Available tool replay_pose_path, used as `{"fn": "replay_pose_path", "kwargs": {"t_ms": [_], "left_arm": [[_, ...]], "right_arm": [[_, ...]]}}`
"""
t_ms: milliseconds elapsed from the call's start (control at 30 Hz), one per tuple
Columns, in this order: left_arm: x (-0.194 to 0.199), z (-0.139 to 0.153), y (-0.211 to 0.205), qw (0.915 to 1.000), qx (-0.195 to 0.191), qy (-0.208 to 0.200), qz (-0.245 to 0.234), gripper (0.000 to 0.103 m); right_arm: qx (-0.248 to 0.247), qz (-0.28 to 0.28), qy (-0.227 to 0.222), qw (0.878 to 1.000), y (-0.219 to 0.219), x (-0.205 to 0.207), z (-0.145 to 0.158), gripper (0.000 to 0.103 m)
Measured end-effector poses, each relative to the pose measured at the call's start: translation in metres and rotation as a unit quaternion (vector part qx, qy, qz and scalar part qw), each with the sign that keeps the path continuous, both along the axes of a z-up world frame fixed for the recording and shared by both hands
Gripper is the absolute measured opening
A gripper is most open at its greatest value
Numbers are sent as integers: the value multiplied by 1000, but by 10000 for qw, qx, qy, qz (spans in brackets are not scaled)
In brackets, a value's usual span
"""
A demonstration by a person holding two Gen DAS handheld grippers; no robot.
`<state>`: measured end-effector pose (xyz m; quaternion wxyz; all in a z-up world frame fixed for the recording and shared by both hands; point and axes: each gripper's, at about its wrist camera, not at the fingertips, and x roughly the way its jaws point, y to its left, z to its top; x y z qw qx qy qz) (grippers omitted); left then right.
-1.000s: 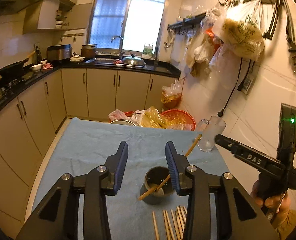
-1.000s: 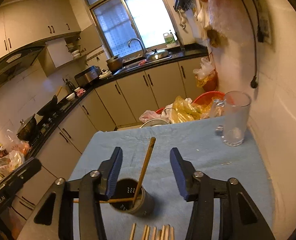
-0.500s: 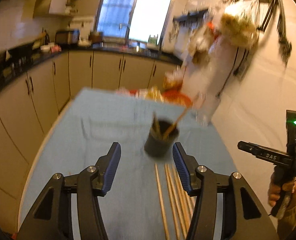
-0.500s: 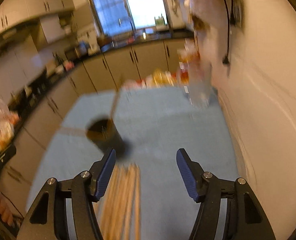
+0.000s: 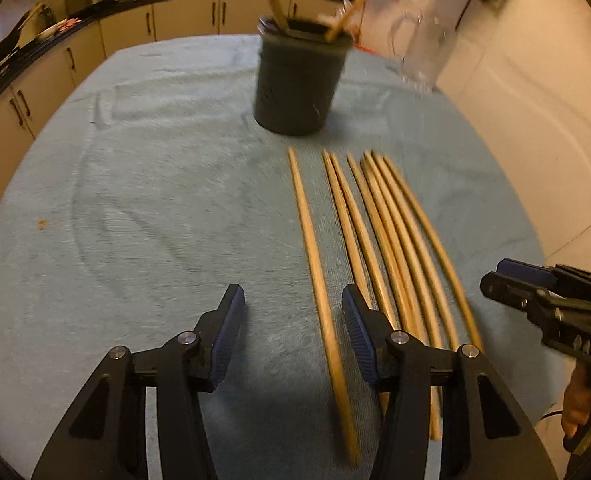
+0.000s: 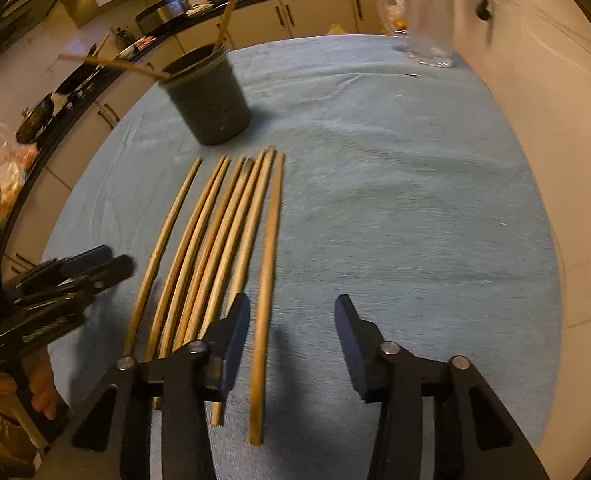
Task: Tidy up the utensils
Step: 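Close the left gripper on a chopstick while the right gripper grasps another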
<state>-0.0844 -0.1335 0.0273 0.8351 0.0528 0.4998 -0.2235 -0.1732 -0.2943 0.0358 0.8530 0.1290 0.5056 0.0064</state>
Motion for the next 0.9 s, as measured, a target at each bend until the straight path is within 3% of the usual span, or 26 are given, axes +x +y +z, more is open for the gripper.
{"fn": "replay_pose_path", "kwargs": {"t_ms": [67,100,167,200,267,333,467,633,700,900], "left_arm": [[2,-10,-7,9998,189,42,-10,37],[1,-8,-10,9995,275,-176,-4,33],[3,-9,-16,9986,467,-258,-47,9],[5,-9,-17,9984,504,-238,-34,7],[8,-8,-12,9990,412,-142,-19,7],[9,-7,-7,9990,438,-31,-5,7],[10,-3,9,9985,454,320,12,7],[27,1,15,9954,319,904,-71,12],[36,2,10,9944,350,995,-80,14],[66,2,-1,9944,434,959,-36,15]], "right_arm": [[-165,103,16,9998,12,3,-7,42],[-290,136,50,9995,15,5,-11,39],[-503,172,114,9985,20,12,-18,31],[-540,182,115,9983,22,13,-20,27],[-808,127,49,9966,26,15,-20,13],[-759,18,91,9971,21,15,-20,8],[-691,-310,309,9966,-1,4,-19,8],[-464,-221,406,9979,-9,8,-19,14],[-405,-215,464,9979,-8,16,-18,23],[-547,-157,612,9965,-11,52,-19,24]]}}
